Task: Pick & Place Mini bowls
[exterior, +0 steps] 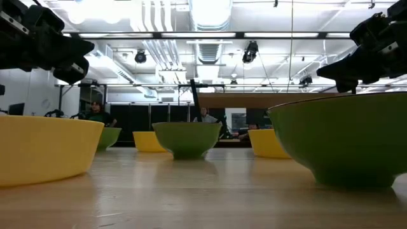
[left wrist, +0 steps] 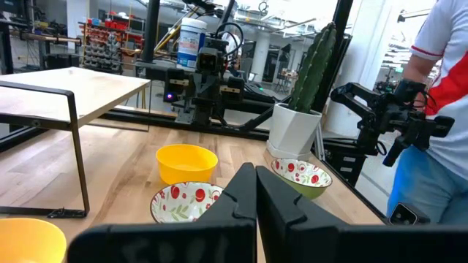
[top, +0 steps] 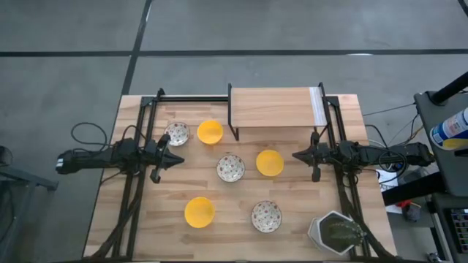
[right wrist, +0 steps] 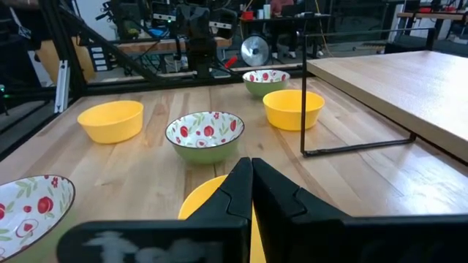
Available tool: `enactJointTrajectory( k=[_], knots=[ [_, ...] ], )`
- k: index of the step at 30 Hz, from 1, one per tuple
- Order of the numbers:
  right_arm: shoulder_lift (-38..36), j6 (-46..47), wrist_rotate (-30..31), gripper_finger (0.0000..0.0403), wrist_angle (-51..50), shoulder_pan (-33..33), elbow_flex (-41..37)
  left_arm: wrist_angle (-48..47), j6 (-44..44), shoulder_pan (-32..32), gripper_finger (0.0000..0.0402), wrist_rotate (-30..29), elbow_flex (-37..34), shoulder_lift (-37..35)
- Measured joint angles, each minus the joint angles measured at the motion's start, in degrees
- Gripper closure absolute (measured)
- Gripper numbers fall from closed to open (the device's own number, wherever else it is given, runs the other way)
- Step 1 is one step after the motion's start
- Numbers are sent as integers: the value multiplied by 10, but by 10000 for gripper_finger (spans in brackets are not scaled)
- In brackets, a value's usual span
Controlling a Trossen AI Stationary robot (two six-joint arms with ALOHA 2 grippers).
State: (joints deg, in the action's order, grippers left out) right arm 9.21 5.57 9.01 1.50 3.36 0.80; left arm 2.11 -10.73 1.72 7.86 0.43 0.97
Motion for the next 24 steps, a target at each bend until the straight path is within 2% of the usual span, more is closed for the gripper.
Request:
enactJointTrajectory(
  k=[10, 12, 17, 24],
  knots=[
    [0, 19, 0, 394, 9, 0, 0, 0, 0, 0, 402, 0, 0, 0],
    [0, 95, -1, 394, 32, 0, 0, 0, 0, 0, 402, 0, 0, 0],
    [0, 392, 5, 394, 64, 0, 0, 0, 0, 0, 402, 0, 0, 0],
    [20, 585, 63, 394, 71, 0, 0, 0, 0, 0, 402, 0, 0, 0]
  ],
)
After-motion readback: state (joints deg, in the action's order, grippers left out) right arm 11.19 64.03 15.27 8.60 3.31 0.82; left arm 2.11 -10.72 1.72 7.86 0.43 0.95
